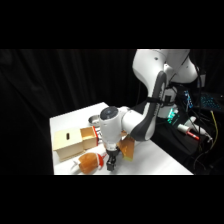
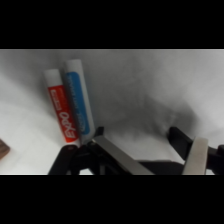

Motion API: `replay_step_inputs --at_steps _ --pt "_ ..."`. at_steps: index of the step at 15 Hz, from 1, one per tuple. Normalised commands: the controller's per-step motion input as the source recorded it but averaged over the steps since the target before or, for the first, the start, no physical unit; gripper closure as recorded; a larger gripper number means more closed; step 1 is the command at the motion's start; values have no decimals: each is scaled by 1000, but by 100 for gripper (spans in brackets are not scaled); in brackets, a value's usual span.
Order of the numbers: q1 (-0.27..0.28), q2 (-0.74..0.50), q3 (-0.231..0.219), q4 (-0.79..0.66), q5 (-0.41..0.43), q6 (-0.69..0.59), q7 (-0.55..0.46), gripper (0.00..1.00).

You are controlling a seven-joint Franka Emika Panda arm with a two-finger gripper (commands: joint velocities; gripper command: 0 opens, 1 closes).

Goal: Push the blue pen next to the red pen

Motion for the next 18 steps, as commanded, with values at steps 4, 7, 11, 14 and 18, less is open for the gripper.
replay_step_inputs --at_steps 4,7,11,14,18 --pt "-143 -310 3 -392 -5 73 -123 0" --pt "-194 -527 119 -314 -35 -80 -414 0" --pt "-140 -684 120 -208 -72 -310 -427 0" --pt "-211 -578 185 -28 42 -444 -486 0" --pt "-199 -317 122 154 68 -487 -413 0"
